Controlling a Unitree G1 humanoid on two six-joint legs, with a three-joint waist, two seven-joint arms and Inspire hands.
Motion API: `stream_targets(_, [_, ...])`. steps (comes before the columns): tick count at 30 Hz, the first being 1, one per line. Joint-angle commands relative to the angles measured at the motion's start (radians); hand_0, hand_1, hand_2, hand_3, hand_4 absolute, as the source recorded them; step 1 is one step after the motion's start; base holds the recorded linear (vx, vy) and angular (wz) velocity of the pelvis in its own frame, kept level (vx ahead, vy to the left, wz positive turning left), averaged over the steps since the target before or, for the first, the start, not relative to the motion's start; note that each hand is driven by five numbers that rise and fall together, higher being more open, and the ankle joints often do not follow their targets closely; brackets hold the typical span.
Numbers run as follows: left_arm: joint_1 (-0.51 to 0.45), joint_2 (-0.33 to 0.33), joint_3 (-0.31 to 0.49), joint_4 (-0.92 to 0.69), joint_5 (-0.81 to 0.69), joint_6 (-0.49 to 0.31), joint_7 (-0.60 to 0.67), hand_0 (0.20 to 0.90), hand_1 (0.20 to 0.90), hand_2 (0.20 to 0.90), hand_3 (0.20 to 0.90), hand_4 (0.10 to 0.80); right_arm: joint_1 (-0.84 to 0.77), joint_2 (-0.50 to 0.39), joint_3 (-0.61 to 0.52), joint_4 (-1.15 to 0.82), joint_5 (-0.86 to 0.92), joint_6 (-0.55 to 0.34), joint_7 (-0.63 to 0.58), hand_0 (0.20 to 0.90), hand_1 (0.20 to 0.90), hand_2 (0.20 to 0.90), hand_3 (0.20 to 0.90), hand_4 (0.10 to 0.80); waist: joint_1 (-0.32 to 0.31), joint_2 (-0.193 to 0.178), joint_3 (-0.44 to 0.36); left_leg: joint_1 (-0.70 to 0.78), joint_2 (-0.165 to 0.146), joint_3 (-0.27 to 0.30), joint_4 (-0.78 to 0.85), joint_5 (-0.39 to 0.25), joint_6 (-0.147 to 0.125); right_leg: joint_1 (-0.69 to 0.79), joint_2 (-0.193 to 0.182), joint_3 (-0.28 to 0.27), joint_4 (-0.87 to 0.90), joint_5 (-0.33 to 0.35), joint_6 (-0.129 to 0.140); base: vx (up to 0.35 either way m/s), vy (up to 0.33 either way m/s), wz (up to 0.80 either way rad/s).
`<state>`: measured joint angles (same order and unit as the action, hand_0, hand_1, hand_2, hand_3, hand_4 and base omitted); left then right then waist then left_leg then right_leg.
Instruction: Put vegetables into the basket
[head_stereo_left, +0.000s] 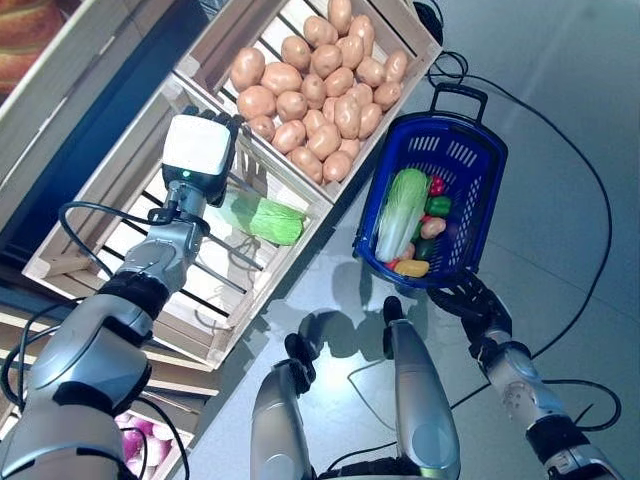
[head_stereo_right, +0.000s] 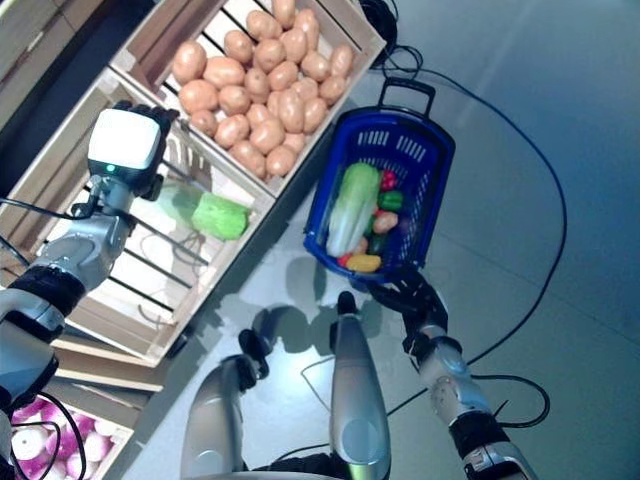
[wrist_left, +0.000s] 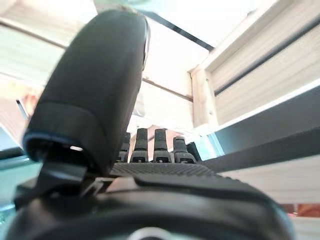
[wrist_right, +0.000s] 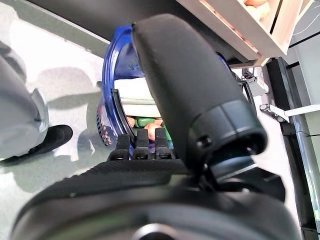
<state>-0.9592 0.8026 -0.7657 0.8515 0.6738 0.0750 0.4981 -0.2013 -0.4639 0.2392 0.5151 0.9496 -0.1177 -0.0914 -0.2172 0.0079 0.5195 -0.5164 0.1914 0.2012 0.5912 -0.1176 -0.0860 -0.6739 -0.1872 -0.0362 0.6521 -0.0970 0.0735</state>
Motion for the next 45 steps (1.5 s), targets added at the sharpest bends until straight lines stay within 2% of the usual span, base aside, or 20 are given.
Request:
stream_targets(1, [-0.105,0.095,0.059,0.038,0.000,0.075,0.025,0.900,0.900,0.900,0.900,0.800,-0.023,-0.034,-0.068,-0.052,0.051,-0.055,0.042,0.900,0.900,0.900,0.900,0.800,0.000,-0.011,-0.015,-0.051,0.072,-0.044,0.143,-0.078,-0.047,0.051,-0.086,0.060,0.078,-0.051,0.050,-0.012,0.030,0.04])
stream_targets(4, [-0.133,0.093,0.050,0.079,-0.001,0.090,0.007,0.900,0.900,0.900,0.900,0.800,-0.029,-0.047,-0.084,-0.050,0.061,-0.051,0.046,0.900,0.900,0.900,0.900,0.800,-0.008,-0.011,-0.006,-0.080,0.079,-0.044,0.187,-0.101,-0.048,0.017,-0.088,0.068,0.113,-0.061,0.052,0.008,0.051,0.01])
stream_targets(5, [-0.144,0.094,0.047,0.091,-0.002,0.100,-0.010,0.900,0.900,0.900,0.900,0.800,-0.029,-0.053,-0.089,-0.051,0.063,-0.052,0.046,0.900,0.900,0.900,0.900,0.800,-0.011,-0.011,-0.001,-0.085,0.083,-0.050,0.219,-0.139,-0.056,0.010,-0.090,0.073,0.144,-0.094,0.058,0.051,0.049,0.04])
stream_targets(9, [-0.165,0.100,0.038,0.131,-0.049,0.147,-0.057,0.900,0.900,0.900,0.900,0.800,-0.014,-0.054,-0.104,-0.053,0.077,-0.052,0.048,0.900,0.900,0.900,0.900,0.800,-0.013,-0.015,0.000,-0.148,0.090,-0.065,0.287,-0.173,-0.051,-0.053,-0.093,0.080,0.196,-0.107,0.060,0.011,0.015,0.02])
stream_targets(12, [-0.143,0.096,0.064,0.145,-0.081,0.203,-0.076,0.900,0.900,0.900,0.900,0.800,-0.004,-0.043,-0.104,-0.057,0.085,-0.054,0.053,0.900,0.900,0.900,0.900,0.800,-0.006,-0.020,0.000,-0.182,0.089,-0.074,0.308,-0.184,-0.050,-0.085,-0.091,0.080,0.211,-0.108,0.063,-0.038,-0.016,0.05])
stream_targets(16, [-0.117,0.078,0.096,0.150,-0.099,0.231,-0.056,0.900,0.900,0.900,0.900,0.800,0.003,-0.024,-0.093,-0.062,0.087,-0.065,0.044,0.900,0.900,0.900,0.900,0.800,0.002,-0.029,0.000,-0.193,0.086,-0.084,0.316,-0.192,-0.051,-0.093,-0.089,0.079,0.216,-0.110,0.066,-0.019,-0.031,0.06])
stream_targets(21, [-0.087,0.082,0.119,0.141,-0.073,0.194,-0.015,0.900,0.900,0.900,0.900,0.800,-0.019,-0.027,-0.087,-0.075,0.057,-0.074,0.027,0.900,0.900,0.900,0.900,0.800,0.017,-0.034,0.000,-0.209,0.082,-0.094,0.332,-0.203,-0.056,-0.102,-0.088,0.073,0.221,-0.111,0.069,-0.001,-0.005,0.01])
stream_targets(24, [-0.105,0.091,0.107,0.154,-0.045,0.155,-0.005,0.900,0.900,0.900,0.900,0.800,-0.043,-0.040,-0.089,-0.076,0.056,-0.082,0.011,0.900,0.900,0.900,0.900,0.800,0.020,-0.035,0.000,-0.238,0.085,-0.099,0.353,-0.213,-0.058,-0.127,-0.089,0.071,0.234,-0.113,0.070,-0.012,0.001,0.00])
stream_targets(37, [-0.257,0.127,-0.035,0.165,0.053,0.062,0.053,0.900,0.900,0.900,0.900,0.800,-0.074,-0.103,-0.126,-0.095,0.087,-0.126,-0.040,0.900,0.900,0.900,0.900,0.800,0.013,-0.046,0.000,-0.495,0.101,-0.131,0.530,-0.266,-0.041,-0.376,-0.094,0.063,0.363,-0.119,0.071,-0.050,0.002,0.00])
stream_targets(43, [-0.283,0.135,-0.091,0.153,0.139,-0.016,0.049,0.900,0.900,0.900,0.900,0.800,-0.099,-0.128,-0.134,-0.069,0.102,-0.137,-0.020,0.900,0.900,0.900,0.900,0.800,0.018,-0.041,0.000,-0.561,0.102,-0.143,0.575,-0.277,-0.034,-0.442,-0.099,0.061,0.399,-0.120,0.068,-0.001,-0.001,-0.01])
stream_targets(45, [-0.287,0.134,-0.105,0.142,0.142,-0.019,0.020,0.900,0.900,0.900,0.900,0.800,-0.106,-0.131,-0.133,-0.072,0.100,-0.141,-0.024,0.900,0.900,0.900,0.900,0.800,0.020,-0.039,0.000,-0.575,0.100,-0.145,0.581,-0.277,-0.033,-0.453,-0.100,0.060,0.401,-0.117,0.068,-0.001,-0.002,-0.02])
